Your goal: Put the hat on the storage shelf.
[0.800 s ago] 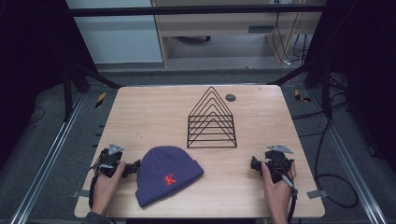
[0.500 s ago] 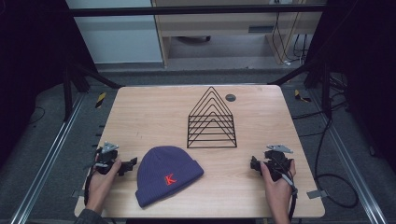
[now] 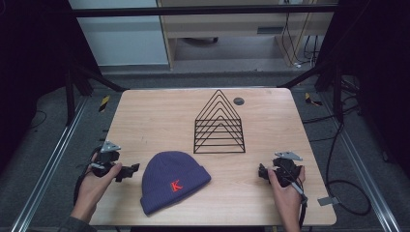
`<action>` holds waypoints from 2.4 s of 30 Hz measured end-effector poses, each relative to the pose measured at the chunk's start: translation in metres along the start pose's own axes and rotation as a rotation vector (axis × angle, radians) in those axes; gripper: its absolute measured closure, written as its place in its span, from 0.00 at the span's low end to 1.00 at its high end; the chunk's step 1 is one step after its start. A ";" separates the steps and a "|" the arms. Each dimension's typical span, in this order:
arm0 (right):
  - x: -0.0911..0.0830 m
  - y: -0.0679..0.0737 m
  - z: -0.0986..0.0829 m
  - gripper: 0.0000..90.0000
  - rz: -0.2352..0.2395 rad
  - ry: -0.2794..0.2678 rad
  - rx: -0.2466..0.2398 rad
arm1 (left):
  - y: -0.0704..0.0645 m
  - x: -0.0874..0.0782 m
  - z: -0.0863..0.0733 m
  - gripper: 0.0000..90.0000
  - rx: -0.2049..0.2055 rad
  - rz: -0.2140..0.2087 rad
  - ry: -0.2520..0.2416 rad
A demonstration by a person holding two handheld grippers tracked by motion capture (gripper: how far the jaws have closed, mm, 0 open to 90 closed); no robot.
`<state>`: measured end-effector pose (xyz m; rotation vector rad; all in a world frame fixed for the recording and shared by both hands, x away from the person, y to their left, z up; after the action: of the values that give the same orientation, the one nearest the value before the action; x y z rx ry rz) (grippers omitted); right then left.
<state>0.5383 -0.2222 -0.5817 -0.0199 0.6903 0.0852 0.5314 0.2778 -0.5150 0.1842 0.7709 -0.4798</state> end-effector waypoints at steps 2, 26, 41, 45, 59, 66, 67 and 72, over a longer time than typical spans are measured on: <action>-0.001 0.001 -0.001 0.02 0.009 -0.003 -0.012 | -0.004 0.007 0.001 0.12 0.005 -0.010 0.020; -0.008 0.006 -0.007 0.02 0.054 -0.002 -0.050 | -0.042 0.061 0.003 0.45 0.026 -0.090 0.217; -0.008 0.007 -0.007 0.02 0.058 -0.003 -0.056 | -0.051 0.064 0.003 0.81 0.038 -0.139 0.215; -0.008 0.006 -0.007 0.02 0.058 -0.004 -0.060 | -0.051 0.061 0.004 0.86 0.050 -0.138 0.198; -0.021 0.017 -0.003 0.17 0.053 -0.075 -0.086 | -0.080 0.005 0.049 0.88 0.232 -0.134 0.021; -0.063 0.084 0.017 0.23 0.244 -0.184 -0.223 | -0.104 -0.035 0.094 0.88 0.386 -0.125 -0.082; -0.067 0.092 0.017 0.23 0.272 -0.195 -0.235 | -0.105 -0.039 0.098 0.88 0.396 -0.124 -0.092; -0.087 0.139 0.017 0.27 0.436 -0.226 -0.315 | -0.109 -0.057 0.115 0.88 0.436 -0.136 -0.139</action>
<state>0.4702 -0.0890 -0.5119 -0.1601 0.4401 0.6064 0.5159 0.1637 -0.3921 0.5007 0.5365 -0.7796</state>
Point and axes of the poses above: each handheld gripper's, and its own axes: x roughly forward along the jaws, z roughly out of its top, y roughly to its left, the point moved 10 cm from there along x, roughly forward along the jaws, and after that the axes turned 4 degrees about -y, right-handed, at the moved point
